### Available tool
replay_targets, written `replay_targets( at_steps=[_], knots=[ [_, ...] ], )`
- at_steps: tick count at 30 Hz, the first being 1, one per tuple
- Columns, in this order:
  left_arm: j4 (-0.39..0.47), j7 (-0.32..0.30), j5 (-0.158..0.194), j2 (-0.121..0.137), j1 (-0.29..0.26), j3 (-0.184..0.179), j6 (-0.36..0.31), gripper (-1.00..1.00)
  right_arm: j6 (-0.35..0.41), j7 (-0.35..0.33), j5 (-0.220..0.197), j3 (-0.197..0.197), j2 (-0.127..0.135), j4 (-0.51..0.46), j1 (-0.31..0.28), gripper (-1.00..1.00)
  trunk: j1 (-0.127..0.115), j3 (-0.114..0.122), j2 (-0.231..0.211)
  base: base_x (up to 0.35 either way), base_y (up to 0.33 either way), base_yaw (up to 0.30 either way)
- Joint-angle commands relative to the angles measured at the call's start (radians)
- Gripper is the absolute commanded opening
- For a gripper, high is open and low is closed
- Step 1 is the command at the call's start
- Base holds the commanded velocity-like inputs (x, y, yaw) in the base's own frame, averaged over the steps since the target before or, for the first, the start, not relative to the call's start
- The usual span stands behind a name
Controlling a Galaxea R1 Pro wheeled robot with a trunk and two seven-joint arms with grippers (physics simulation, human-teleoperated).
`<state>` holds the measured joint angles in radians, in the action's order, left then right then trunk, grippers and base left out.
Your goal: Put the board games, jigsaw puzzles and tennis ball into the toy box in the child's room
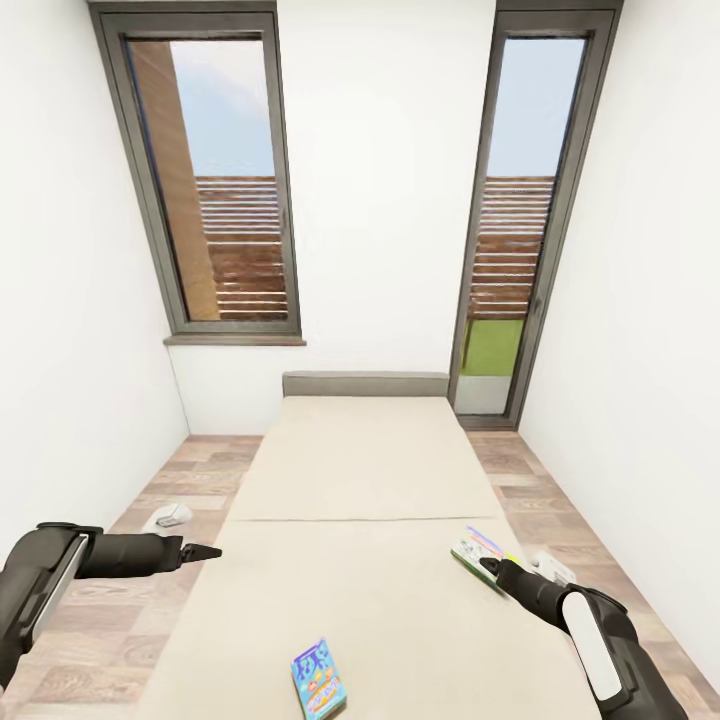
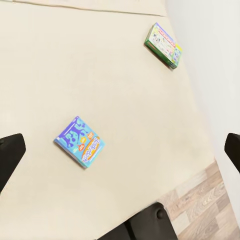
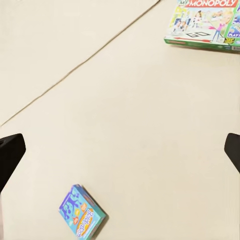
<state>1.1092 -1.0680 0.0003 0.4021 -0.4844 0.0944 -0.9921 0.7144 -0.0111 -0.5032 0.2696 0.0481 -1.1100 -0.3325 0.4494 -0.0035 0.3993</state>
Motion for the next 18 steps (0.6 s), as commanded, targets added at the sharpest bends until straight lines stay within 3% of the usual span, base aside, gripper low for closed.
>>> replay_targets(
  at_steps=[1, 9, 18],
  knots=[
    [0.000, -0.004, 0.000, 0.000, 0.000, 0.001, -0.008, 1.00, 0.005, -0.001, -0.002, 0.001, 0.000, -0.001, 0.000, 1.00, 0.001, 0.000, 0.001, 0.141, 0.052, 0.000],
    [0.000, -0.003, 0.000, -0.001, -0.001, 0.001, -0.008, 1.00, 0.005, -0.001, -0.002, 0.001, 0.000, 0.000, 0.000, 1.00, 0.001, 0.000, 0.001, 0.161, 0.073, 0.000],
    [0.000, -0.003, 0.000, -0.002, 0.000, 0.001, -0.008, 1.00, 0.005, 0.001, -0.002, 0.001, 0.000, 0.001, 0.000, 1.00, 0.001, 0.000, 0.001, 0.044, 0.021, 0.000]
  ],
)
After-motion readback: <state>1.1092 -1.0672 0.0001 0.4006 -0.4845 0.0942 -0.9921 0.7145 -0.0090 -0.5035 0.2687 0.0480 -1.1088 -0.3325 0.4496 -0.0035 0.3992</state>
